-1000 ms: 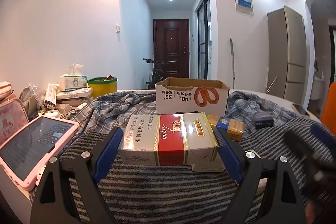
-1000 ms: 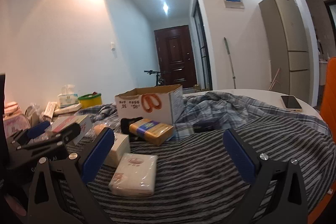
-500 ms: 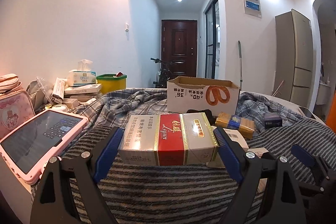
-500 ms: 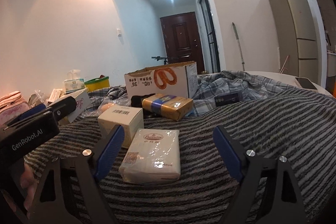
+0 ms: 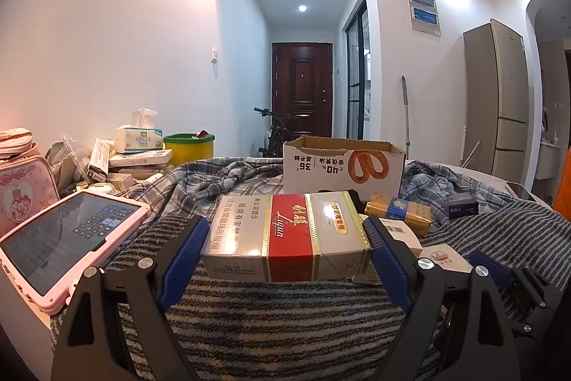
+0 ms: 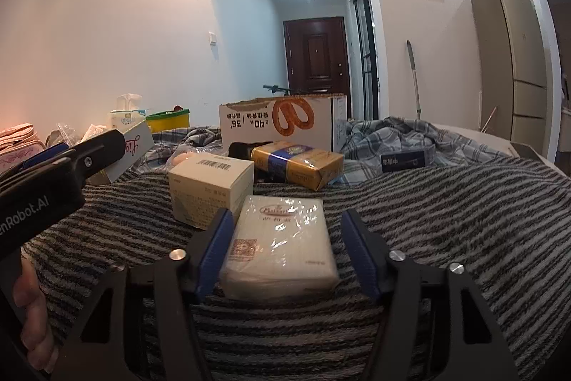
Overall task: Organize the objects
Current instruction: 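Grasp the white wrapped tissue pack with the right tool while the left holds the carton, then lift both held packs and carry them over the cardboard box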
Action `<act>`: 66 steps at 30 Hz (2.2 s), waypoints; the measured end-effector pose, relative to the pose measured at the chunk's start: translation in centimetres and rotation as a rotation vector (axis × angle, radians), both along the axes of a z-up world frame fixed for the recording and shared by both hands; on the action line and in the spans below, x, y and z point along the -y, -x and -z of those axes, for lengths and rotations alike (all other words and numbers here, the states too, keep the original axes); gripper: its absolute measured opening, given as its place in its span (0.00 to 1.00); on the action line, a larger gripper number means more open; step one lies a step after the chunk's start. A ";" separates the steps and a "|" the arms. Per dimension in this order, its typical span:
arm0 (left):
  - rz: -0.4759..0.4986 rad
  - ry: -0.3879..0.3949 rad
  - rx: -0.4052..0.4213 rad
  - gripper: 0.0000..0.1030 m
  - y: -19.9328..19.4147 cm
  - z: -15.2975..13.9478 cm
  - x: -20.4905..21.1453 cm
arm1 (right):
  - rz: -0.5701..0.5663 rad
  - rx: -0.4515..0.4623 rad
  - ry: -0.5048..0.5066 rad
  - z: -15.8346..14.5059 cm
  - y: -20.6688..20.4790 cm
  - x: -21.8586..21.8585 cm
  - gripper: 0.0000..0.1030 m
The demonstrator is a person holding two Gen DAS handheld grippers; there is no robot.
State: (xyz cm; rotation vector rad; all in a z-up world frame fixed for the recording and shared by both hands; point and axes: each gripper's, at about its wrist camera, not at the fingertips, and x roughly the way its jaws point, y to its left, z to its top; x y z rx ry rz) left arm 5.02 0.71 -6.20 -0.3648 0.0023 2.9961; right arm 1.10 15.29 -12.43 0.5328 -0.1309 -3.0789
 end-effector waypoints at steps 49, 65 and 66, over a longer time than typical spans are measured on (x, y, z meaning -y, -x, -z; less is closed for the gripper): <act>0.106 -0.034 -0.160 0.86 1.5 -18.4 0.0 | -0.128 -0.337 -0.144 -22.2 0.0 -4.5 0.41; 0.101 -0.122 -0.417 0.87 4.2 -31.8 -1.5 | -0.117 -0.502 -0.022 -35.0 6.3 -6.8 0.42; 0.089 -0.111 -0.435 0.87 4.3 -32.1 -1.7 | -0.113 -0.506 -0.010 -35.2 6.7 -7.1 0.42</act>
